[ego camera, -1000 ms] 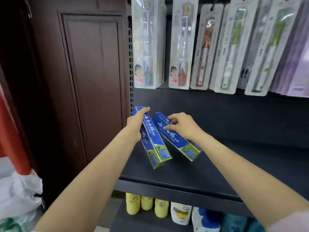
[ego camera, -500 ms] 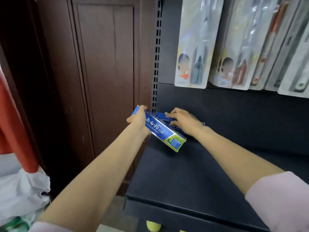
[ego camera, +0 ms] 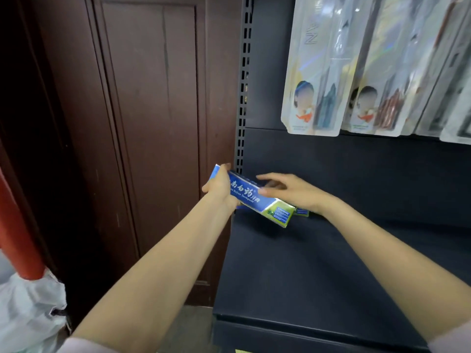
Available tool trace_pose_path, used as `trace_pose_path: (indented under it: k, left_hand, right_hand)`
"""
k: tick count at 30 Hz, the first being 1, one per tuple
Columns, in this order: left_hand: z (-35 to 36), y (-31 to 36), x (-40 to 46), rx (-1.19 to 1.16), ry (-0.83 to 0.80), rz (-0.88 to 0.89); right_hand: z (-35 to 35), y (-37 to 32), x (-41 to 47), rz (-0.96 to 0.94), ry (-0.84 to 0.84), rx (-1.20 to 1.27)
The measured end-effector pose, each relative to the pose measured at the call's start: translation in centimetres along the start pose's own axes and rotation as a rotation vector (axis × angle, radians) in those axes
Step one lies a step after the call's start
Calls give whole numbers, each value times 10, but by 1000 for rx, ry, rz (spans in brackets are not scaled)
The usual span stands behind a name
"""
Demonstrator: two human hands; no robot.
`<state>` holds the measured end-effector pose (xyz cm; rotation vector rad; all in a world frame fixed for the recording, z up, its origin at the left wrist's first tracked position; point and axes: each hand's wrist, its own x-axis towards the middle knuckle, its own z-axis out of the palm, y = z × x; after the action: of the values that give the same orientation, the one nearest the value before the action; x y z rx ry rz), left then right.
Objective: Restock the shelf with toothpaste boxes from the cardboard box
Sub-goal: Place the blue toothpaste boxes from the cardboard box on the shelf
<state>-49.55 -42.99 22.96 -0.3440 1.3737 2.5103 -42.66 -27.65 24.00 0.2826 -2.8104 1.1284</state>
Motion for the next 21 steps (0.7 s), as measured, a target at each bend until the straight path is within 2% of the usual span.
trace_pose_path:
  k: [3,5,9,14,17,21]
  left_hand:
    - [10,-1,-8,-62,-51,15]
    - [12,-4,-8,30,-74,92]
    - [4,-5,-4,593,-89,525]
    - [1,-12,-6,1031,-60,813]
    - [-4,-19,-4,1243,-135,761]
    - [-9,-19,-2,1389,-170,724]
  right_hand:
    - [-8,4,-7,-2,60,-177]
    - [-17,10,-5,7,144,-258]
    - [-35,20,-2,5,275,-445]
    - [-18,37,6,-42,431,-621]
    - [4,50,11,31,453,-794]
    - [10,51,13,75,445,-825]
